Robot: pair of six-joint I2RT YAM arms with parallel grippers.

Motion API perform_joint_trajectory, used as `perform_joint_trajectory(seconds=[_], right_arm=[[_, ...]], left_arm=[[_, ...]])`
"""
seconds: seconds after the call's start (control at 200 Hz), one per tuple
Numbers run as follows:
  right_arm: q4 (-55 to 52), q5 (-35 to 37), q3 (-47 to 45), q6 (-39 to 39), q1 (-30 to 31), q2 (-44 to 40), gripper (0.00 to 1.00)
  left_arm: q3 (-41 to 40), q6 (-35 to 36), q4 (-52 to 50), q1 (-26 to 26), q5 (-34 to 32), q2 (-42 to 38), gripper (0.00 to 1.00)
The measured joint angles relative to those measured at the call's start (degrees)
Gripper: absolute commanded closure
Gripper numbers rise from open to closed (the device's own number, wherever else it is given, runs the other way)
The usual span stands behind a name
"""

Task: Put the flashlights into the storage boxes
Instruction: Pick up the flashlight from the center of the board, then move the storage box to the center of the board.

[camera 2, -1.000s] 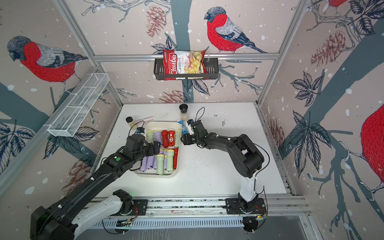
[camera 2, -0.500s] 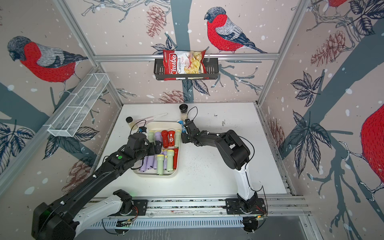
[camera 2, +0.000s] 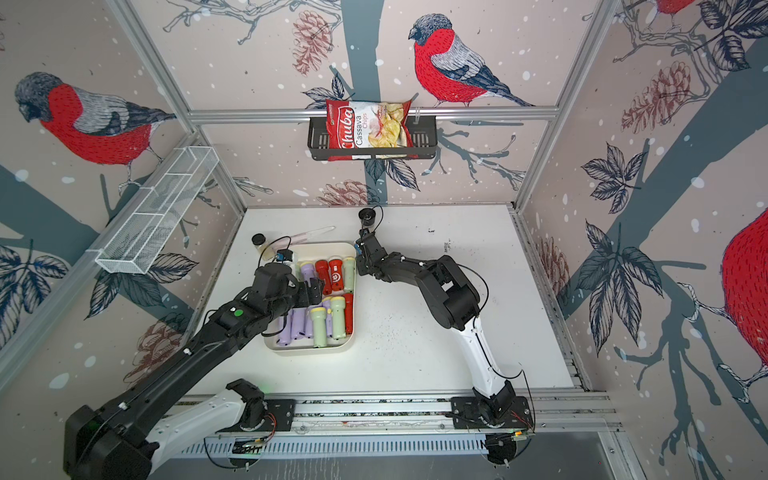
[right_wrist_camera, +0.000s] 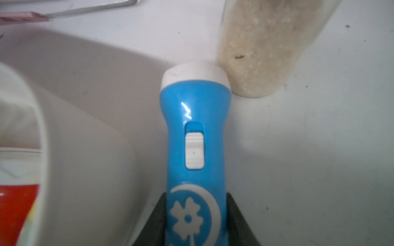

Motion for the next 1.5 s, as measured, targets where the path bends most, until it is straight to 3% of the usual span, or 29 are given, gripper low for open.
perform_joint_trajectory(seconds=[0.22,0.47,0.665,0.976,1.346,1.501], right_arm=[[-1.0,1.7,-5.6,-2.3,0.9,-4.9,0.85],[3.5,1.6,-23.1,-2.5,1.9,-22.1,0.87],[6.3,0.6,-35.6,0.2,0.8,-34.7,0.87],[8.2,-2.3,-45.8,4.5,-2.9,-47.6,0.86],[9.3,-3.9,-50.9,6.8,-5.6,-54.8,0.86],[7.7,-3.7,-51.1,8.9,-9.5,-57.4,0.86]], left_arm=[[0.5,0.2,0.3,0.0,0.8,1.0,0.07],[-2.7,1.0,7.7,-0.2,12.5,4.0,0.1],[-3.1,0.9,13.9,-3.3,16.7,9.0,0.1],[1.7,0.0,18.7,-5.9,13.4,20.8,0.11],[11.0,-0.2,19.4,-8.7,14.4,35.7,0.12],[15.4,-0.4,18.5,-11.1,14.6,40.5,0.12]])
